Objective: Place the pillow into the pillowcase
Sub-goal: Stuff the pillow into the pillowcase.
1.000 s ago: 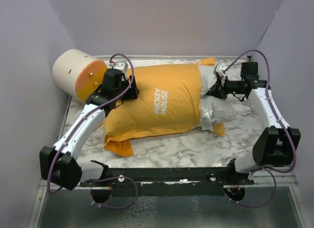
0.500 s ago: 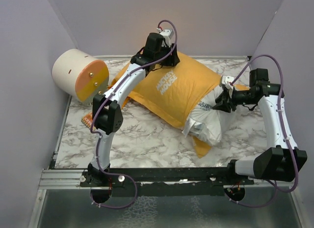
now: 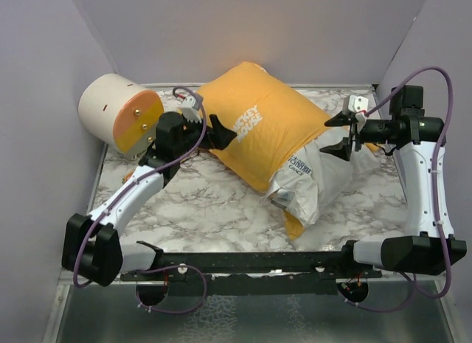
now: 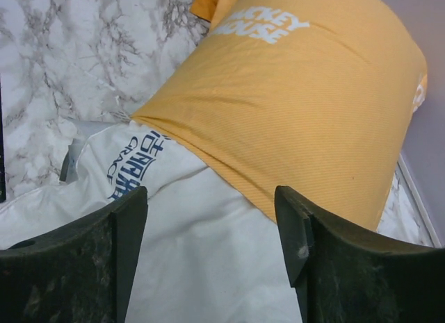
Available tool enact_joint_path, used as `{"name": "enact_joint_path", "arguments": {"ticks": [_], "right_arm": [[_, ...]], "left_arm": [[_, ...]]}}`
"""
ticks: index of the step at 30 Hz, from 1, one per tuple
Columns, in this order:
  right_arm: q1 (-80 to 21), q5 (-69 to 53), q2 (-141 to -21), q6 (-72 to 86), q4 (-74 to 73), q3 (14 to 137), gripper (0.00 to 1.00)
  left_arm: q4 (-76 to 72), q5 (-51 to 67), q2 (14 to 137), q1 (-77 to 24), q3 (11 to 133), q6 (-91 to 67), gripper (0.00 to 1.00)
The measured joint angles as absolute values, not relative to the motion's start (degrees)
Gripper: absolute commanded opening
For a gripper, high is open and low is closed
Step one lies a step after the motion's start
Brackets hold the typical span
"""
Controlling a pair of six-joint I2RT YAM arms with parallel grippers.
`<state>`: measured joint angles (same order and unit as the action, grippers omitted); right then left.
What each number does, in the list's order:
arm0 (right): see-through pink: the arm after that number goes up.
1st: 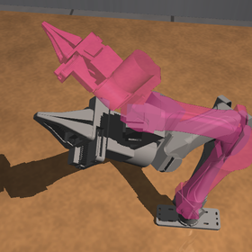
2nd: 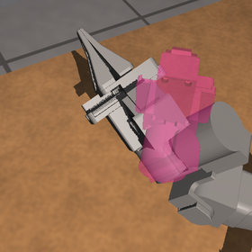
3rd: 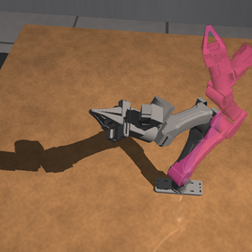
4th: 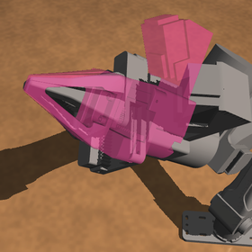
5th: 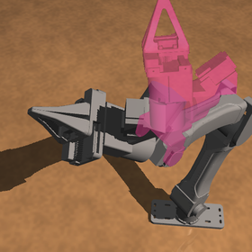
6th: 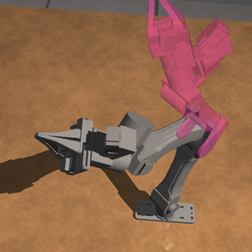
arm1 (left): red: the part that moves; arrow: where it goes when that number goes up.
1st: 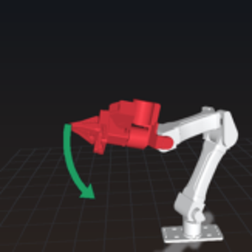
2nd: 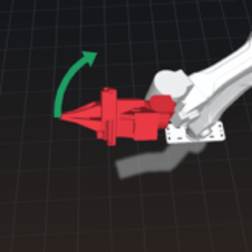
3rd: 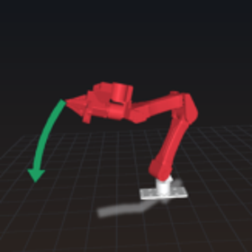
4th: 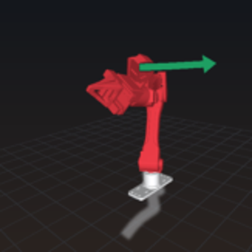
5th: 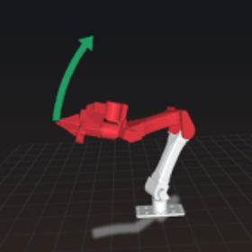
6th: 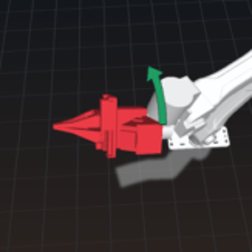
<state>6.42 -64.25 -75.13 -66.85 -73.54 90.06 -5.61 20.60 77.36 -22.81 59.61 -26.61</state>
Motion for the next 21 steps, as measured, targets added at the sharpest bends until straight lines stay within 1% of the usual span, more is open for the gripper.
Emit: {"name": "enact_joint_path", "arguments": {"ticks": [1,3,7,8,11,14,17,21], "right_arm": [[6.3,-65.0,-74.8,-67.2,-73.1,89.1,0.81],[6.0,-67.3,-73.3,-69.0,-71.9,85.6,0.86],[3.1,-70.4,-70.8,-75.2,-72.5,80.7,0.86],[1.9,-70.7,-70.6,-76.6,-72.8,80.2,0.85],[-2.1,-71.8,-71.1,-81.2,-74.9,79.8,0.77],[-5.0,-72.1,-71.8,-84.7,-77.0,79.3,0.72],[-8.8,-71.7,-72.4,-86.0,-77.6,78.1,0.67],[-14.8,-69.6,-72.1,-84.3,-76.3,74.5,0.63]], "left_arm": [[-8.9,21.5,73.7,-22.1,53.8,-28.7,0.90],[-12.2,23.4,71.0,-22.4,47.7,-31.7,0.87],[-16.4,25.7,70.5,-26.6,39.7,-38.5,0.86],[-17.2,25.5,70.3,-28.7,38.3,-39.9,0.85],[-20.0,24.1,69.7,-36.0,35.2,-43.0,0.81],[-25.6,22.1,69.6,-42.4,31.2,-47.2,0.81],[-32.3,18.3,70.5,-46.2,26.0,-52.2,0.82],[-37.0,11.2,75.7,-52.3,23.8,-56.5,0.82]]}}
